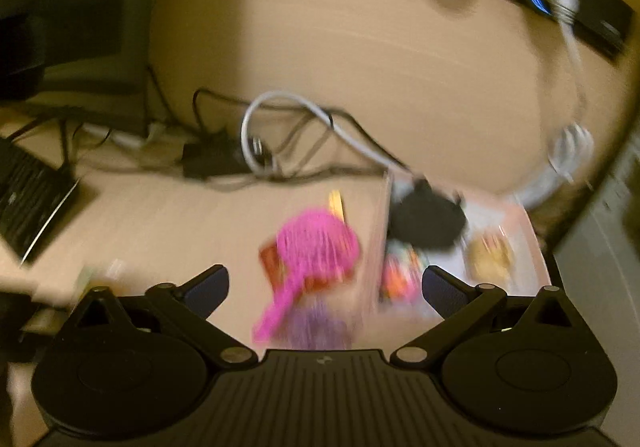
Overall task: Organize objects
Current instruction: 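Grasp the yellow toy brick with the right tool while the left tool holds the bread bag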
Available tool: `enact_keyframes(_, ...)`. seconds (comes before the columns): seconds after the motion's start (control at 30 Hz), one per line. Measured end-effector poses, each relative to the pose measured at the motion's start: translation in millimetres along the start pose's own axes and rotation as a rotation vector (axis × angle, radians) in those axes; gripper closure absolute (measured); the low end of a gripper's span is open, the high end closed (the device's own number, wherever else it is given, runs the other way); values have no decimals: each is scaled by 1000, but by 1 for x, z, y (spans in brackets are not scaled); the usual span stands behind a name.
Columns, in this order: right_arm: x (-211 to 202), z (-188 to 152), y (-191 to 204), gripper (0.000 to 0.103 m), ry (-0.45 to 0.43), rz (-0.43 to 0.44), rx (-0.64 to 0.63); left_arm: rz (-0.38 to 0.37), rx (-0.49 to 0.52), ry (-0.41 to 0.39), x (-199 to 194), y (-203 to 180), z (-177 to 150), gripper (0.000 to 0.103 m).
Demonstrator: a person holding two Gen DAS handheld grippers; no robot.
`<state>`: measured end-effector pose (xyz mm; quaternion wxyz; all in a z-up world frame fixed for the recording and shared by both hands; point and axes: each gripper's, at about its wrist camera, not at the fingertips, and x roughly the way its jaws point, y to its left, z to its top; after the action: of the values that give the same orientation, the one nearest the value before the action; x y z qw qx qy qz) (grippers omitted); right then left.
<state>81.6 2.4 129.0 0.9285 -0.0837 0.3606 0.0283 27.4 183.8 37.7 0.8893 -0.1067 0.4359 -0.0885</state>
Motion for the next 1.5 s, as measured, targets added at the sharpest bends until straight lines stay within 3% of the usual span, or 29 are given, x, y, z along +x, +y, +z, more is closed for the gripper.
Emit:
enact_keyframes(0.1, 52, 35, 13, 30, 62, -16, -18, -12, 22, 9, -10, 8, -8, 48)
enact_keyframes(0.27, 137, 59, 31, 31, 155, -149, -66, -35, 12, 7, -18, 21, -14, 48)
enact_keyframes(0.37, 172, 60, 34, 49, 213, -205, -86, -39, 3, 3, -21, 27, -16, 48)
enact_keyframes(0.5, 199, 63, 35, 60, 262, -210, -79, -43, -5, -5, -22, 32, -17, 48)
enact_keyframes(0.6, 204, 61, 39, 62, 252, -232, -120, -51, -14, -6, -22, 34, -17, 48)
enact_keyframes(0.7, 203, 59, 38, 74, 267, -220, -122, -48, -7, -6, -21, 35, -16, 48)
enact_keyframes(0.87, 186, 40, 31, 80, 261, -216, -121, -34, -10, -6, -17, 31, -13, 48)
enact_keyframes(1.07, 140, 5, 28, 86, 241, -117, -93, -29, -4, -3, -10, 19, -12, 48)
enact_keyframes(1.17, 114, -10, 24, 93, 242, -29, -57, -25, 2, -5, -8, 12, -15, 48)
enact_keyframes(1.37, 56, -56, 12, 93, 227, 116, 11, -25, -10, -27, -8, 6, -20, 48)
enact_keyframes(1.5, 24, -59, 2, 90, 183, 117, 57, -29, -16, -38, -7, 6, -21, 48)
